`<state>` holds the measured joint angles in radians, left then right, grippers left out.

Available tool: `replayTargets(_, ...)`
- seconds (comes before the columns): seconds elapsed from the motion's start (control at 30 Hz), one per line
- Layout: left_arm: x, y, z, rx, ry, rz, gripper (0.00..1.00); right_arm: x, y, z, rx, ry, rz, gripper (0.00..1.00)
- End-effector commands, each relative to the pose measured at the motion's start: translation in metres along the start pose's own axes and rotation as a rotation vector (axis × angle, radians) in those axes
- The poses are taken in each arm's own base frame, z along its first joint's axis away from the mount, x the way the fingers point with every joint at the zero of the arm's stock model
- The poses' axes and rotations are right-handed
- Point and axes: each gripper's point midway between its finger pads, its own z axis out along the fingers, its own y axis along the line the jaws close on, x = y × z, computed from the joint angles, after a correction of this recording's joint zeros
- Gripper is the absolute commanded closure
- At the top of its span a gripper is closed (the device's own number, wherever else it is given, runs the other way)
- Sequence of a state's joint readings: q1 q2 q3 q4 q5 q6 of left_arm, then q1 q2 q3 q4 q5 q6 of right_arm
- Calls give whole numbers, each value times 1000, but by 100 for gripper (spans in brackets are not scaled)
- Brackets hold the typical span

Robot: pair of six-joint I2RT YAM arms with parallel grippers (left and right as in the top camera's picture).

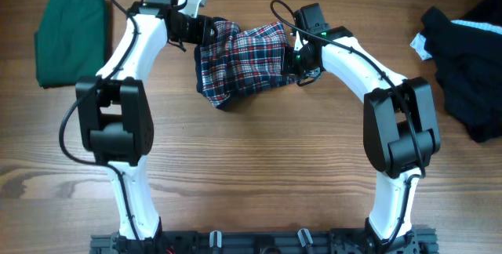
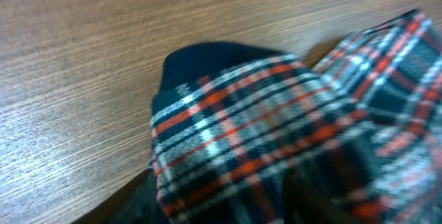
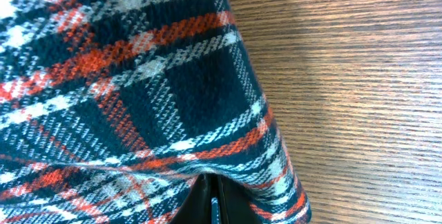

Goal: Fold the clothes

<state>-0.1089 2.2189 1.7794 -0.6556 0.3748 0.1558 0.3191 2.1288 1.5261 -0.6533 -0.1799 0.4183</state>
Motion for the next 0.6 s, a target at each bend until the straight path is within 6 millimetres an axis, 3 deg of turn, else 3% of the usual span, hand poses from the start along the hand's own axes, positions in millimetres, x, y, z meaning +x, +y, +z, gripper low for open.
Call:
replayTargets(0.0,15,9,23,5,43,1,40,7,-2,11,-5,30,-11,96)
replayTargets(0.23,14,4,29,44,35,6,39,7,-2,11,-5,30,-12,96)
replayTargets(0.3,13,1,29,59,27,9,50,6,-2,12,-5,28,-11,95)
replayTargets(0.4,12,-1,29,76,25,9,82,6,-2,12,-6,26,-12,96)
replayTargets(0.47,11,-1,29,75,21,10,94,6,-2,12,-6,26,-14,96)
replayTargets(0.57,9,3,29,56,12,15,96,6,-2,12,-5,26,-20,96)
